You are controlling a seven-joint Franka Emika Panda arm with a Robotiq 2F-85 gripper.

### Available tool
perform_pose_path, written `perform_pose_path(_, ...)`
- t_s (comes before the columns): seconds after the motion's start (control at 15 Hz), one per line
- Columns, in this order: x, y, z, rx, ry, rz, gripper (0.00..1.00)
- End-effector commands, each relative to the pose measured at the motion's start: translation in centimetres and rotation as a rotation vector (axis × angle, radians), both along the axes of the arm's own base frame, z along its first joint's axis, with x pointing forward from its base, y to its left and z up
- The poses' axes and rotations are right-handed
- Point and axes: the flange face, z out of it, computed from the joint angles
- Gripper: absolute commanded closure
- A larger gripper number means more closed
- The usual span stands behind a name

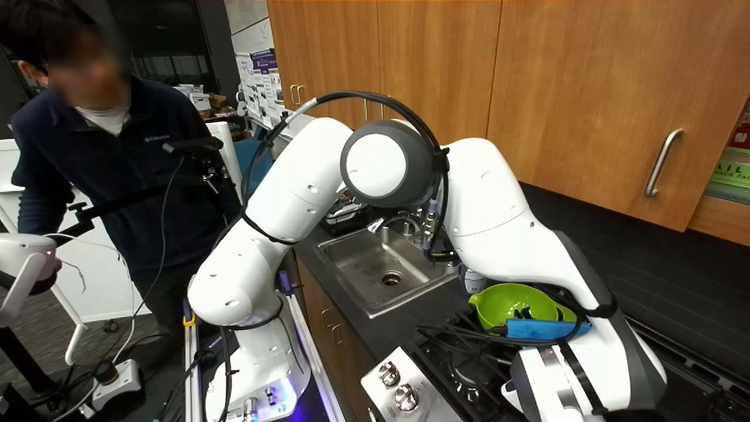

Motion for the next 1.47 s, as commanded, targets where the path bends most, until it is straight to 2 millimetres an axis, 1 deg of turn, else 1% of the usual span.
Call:
perform_pose_path(0.0, 0.2, 0.2, -0.2, 0.019, 0.004, -0.003, 0.95)
perform_pose_path(0.33, 0.9, 0.7, -0.4, 0.028, -0.001, 0.008, 0.95)
perform_pose_path(0.6, 1.9, 1.3, -0.5, 0.041, -0.012, 0.024, 0.95)
perform_pose_path(0.8, 2.8, 2.0, -0.7, 0.058, -0.028, 0.039, 0.95)
perform_pose_path(1.13, 4.6, 3.8, -1.2, 0.104, -0.064, 0.052, 0.95)
perform_pose_path(1.4, 5.5, 4.8, -1.3, 0.144, -0.095, 0.059, 0.95)
